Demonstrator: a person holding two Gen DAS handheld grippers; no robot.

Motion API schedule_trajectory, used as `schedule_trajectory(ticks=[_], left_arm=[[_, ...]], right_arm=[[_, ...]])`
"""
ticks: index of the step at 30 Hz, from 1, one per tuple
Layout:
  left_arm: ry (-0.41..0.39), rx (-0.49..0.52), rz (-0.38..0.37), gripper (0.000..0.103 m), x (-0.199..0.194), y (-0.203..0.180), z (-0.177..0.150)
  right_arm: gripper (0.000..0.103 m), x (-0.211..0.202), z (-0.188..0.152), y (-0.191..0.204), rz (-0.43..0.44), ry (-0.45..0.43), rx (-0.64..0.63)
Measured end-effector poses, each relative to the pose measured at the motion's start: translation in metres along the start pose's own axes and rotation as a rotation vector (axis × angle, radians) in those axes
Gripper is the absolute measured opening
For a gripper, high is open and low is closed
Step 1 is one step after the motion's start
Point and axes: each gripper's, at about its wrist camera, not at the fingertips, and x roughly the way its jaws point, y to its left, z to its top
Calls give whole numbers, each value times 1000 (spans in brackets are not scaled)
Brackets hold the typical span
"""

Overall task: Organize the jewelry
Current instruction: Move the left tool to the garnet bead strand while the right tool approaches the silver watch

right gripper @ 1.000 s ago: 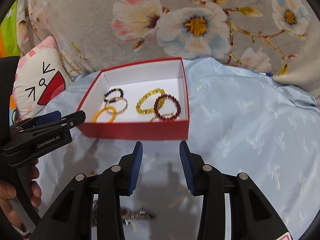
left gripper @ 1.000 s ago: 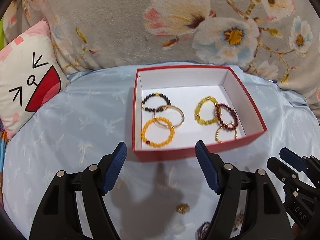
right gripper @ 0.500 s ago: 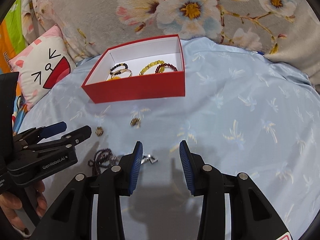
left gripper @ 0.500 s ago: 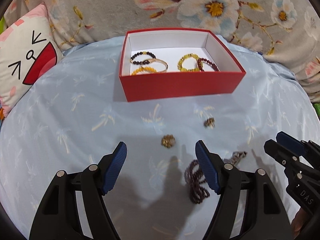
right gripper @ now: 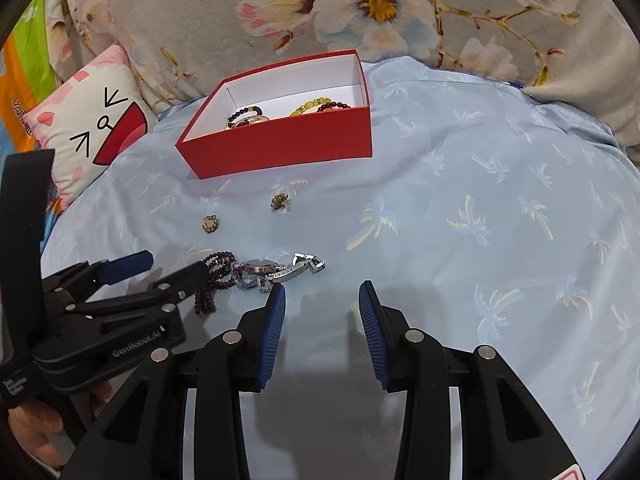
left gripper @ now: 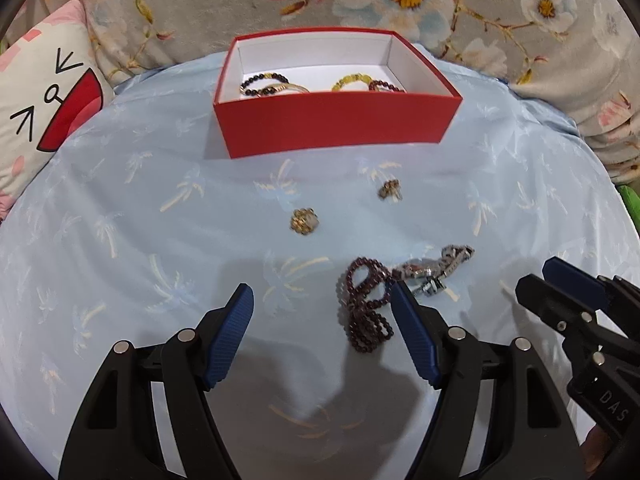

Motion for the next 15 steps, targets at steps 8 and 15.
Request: schedule_trajectory(ticks=[8, 15], left_arm=[[22, 37, 4, 53, 15, -11, -8], [6, 43, 19, 25, 18, -9, -4]], right_arm=[[38, 1, -7, -1, 4, 10, 7], [38, 7, -10, -1, 10, 22, 11]])
